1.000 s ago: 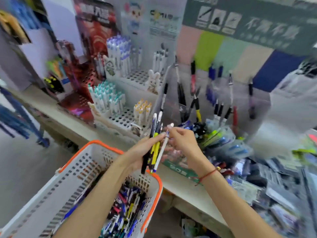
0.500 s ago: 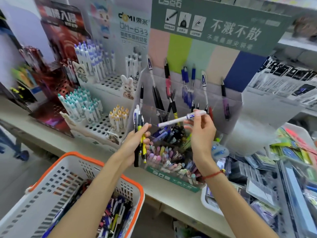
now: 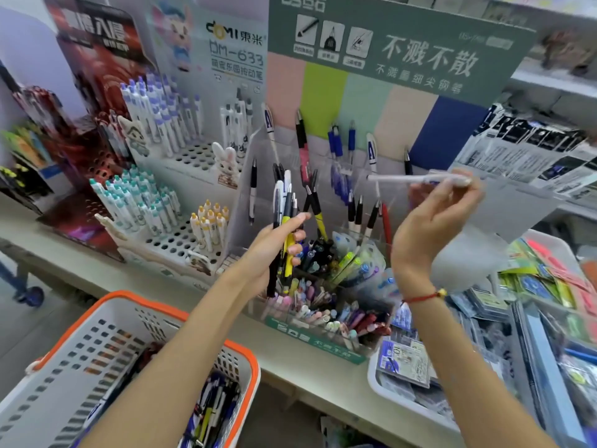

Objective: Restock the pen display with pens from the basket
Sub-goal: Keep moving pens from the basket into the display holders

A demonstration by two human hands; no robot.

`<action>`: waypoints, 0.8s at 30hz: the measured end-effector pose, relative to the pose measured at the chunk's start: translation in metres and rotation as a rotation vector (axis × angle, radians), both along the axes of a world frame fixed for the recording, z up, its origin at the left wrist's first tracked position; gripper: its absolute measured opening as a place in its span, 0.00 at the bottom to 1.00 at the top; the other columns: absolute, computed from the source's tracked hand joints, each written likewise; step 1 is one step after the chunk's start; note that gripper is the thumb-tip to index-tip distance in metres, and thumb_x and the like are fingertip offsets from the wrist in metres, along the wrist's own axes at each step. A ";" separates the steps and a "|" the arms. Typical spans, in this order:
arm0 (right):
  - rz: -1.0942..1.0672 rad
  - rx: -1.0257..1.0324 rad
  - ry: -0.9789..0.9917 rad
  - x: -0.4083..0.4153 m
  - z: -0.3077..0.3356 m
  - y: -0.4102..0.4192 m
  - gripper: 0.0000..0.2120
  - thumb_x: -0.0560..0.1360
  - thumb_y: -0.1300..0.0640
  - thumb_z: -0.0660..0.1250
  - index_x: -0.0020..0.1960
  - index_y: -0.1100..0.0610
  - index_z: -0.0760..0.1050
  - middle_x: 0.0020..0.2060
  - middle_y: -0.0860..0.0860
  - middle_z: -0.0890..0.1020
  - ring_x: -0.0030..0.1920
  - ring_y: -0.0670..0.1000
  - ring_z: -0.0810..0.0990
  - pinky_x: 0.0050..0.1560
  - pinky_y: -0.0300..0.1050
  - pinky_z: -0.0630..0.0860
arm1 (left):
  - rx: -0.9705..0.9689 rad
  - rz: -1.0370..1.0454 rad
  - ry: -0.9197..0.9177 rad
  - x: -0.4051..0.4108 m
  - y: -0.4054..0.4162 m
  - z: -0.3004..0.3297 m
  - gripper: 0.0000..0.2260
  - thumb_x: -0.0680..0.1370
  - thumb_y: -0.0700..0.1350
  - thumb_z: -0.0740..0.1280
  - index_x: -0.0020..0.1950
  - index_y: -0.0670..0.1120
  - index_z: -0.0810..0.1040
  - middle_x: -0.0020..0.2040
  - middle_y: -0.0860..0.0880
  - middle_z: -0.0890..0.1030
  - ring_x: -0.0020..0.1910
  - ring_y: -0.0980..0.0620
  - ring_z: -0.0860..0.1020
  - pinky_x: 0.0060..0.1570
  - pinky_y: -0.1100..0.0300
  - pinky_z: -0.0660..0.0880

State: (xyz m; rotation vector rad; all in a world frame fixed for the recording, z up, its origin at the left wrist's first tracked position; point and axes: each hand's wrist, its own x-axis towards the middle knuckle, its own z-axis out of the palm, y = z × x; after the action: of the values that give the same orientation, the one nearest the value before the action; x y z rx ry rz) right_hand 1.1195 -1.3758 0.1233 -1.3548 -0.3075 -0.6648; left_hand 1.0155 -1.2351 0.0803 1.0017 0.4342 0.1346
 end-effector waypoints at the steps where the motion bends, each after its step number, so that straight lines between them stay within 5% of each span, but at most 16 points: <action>1: -0.030 -0.019 -0.081 0.010 0.010 -0.003 0.05 0.84 0.60 0.52 0.56 0.60 0.65 0.46 0.57 0.77 0.40 0.56 0.80 0.43 0.50 0.81 | 0.000 -0.024 0.004 0.002 -0.003 0.000 0.10 0.81 0.48 0.63 0.61 0.45 0.76 0.31 0.53 0.68 0.24 0.58 0.64 0.23 0.66 0.64; 6: -0.096 -0.098 -0.351 0.048 0.056 -0.001 0.05 0.83 0.63 0.52 0.52 0.55 0.65 0.43 0.51 0.74 0.33 0.49 0.77 0.37 0.42 0.78 | -0.012 -0.111 0.008 0.007 -0.012 -0.008 0.09 0.81 0.48 0.63 0.59 0.46 0.77 0.32 0.54 0.68 0.24 0.59 0.64 0.23 0.66 0.64; 8: -0.073 -0.327 -0.294 0.059 0.055 0.005 0.06 0.83 0.62 0.53 0.50 0.58 0.68 0.41 0.49 0.75 0.35 0.46 0.76 0.38 0.40 0.75 | -0.013 -0.135 0.014 0.007 -0.012 -0.011 0.10 0.81 0.48 0.63 0.60 0.46 0.77 0.32 0.54 0.68 0.24 0.59 0.64 0.23 0.67 0.64; 12: 0.020 -0.988 -0.009 0.074 0.034 0.017 0.12 0.81 0.52 0.61 0.60 0.58 0.75 0.47 0.55 0.83 0.48 0.58 0.80 0.48 0.52 0.76 | -0.008 -0.168 -0.002 0.007 -0.015 -0.009 0.11 0.81 0.49 0.62 0.61 0.47 0.77 0.33 0.54 0.68 0.25 0.60 0.64 0.24 0.68 0.64; 18: -0.025 -1.056 0.051 0.072 0.037 0.032 0.12 0.77 0.48 0.68 0.54 0.55 0.80 0.49 0.53 0.84 0.52 0.58 0.81 0.49 0.50 0.77 | 0.025 -0.212 -0.019 0.012 -0.018 -0.002 0.14 0.82 0.50 0.60 0.65 0.47 0.75 0.33 0.54 0.69 0.25 0.60 0.65 0.24 0.68 0.65; 24: -0.078 -1.197 0.053 0.072 0.036 0.030 0.17 0.74 0.44 0.71 0.53 0.56 0.80 0.57 0.55 0.74 0.58 0.57 0.73 0.44 0.46 0.69 | 0.062 -0.156 -0.035 0.012 -0.014 -0.008 0.13 0.81 0.50 0.62 0.64 0.48 0.76 0.33 0.55 0.68 0.25 0.59 0.64 0.24 0.68 0.64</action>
State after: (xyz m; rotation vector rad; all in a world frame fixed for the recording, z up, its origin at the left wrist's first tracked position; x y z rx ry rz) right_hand 1.1914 -1.3462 0.1588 -2.5242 -0.6665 -0.4942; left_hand 1.0275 -1.2495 0.0726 1.0885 0.3201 0.0257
